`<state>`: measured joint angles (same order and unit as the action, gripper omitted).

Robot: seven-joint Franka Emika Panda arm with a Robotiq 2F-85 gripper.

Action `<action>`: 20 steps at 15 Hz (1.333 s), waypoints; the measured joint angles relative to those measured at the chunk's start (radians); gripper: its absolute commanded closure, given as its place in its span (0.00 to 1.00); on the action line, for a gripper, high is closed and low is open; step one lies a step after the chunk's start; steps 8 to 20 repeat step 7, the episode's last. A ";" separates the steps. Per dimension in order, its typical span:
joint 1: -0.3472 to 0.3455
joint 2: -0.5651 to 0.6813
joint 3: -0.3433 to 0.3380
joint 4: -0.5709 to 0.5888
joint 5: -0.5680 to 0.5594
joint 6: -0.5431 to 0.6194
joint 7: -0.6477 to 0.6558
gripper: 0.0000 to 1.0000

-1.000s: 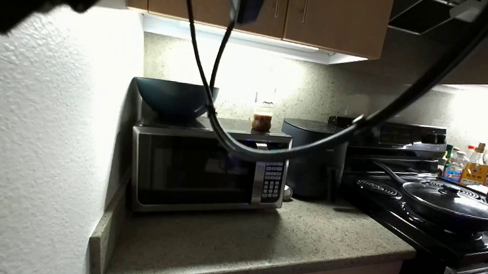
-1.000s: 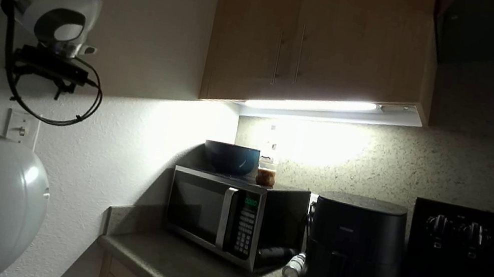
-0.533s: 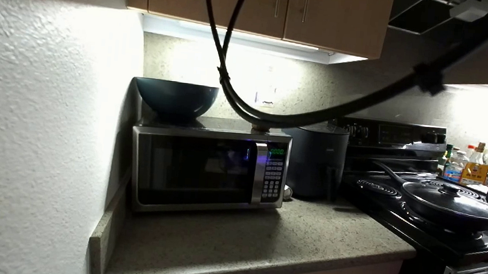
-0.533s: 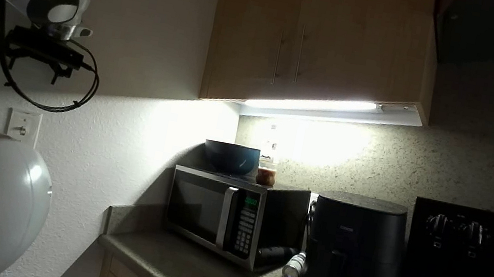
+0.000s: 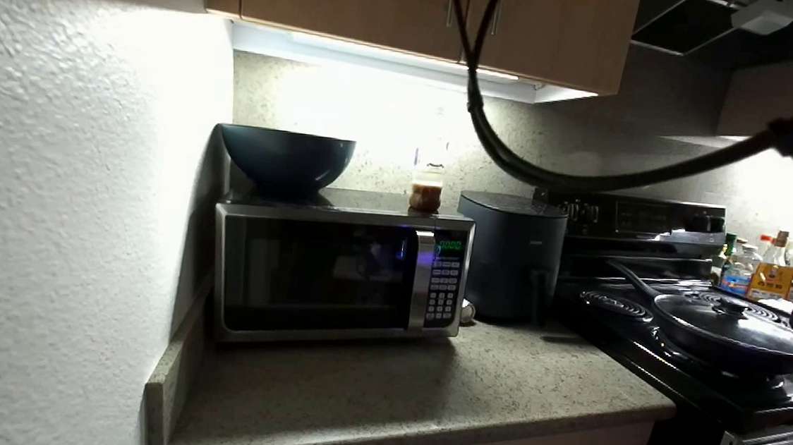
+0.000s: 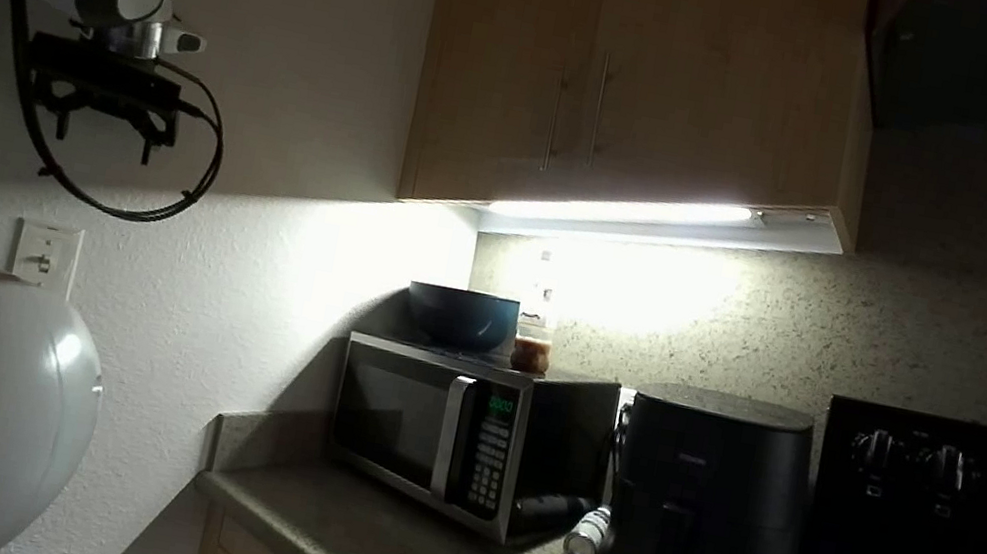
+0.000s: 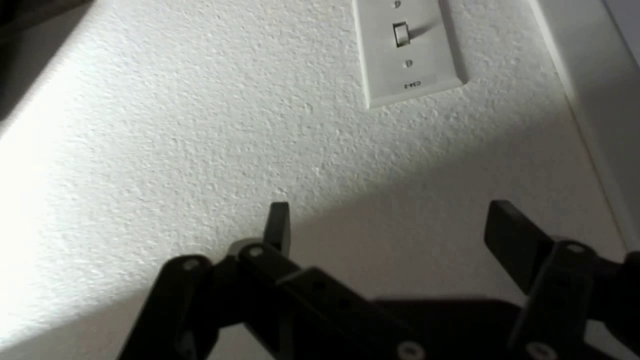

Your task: Switch off the light from the wall switch

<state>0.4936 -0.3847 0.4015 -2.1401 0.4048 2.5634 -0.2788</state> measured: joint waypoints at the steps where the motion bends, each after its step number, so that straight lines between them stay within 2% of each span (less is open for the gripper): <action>1: -0.006 -0.031 -0.003 -0.022 -0.026 0.001 0.041 0.00; 5: -0.038 -0.148 -0.005 -0.099 -0.121 0.002 0.197 0.00; 7: -0.050 -0.183 -0.005 -0.125 -0.143 0.009 0.234 0.00; 20: -0.050 -0.183 -0.005 -0.125 -0.143 0.009 0.234 0.00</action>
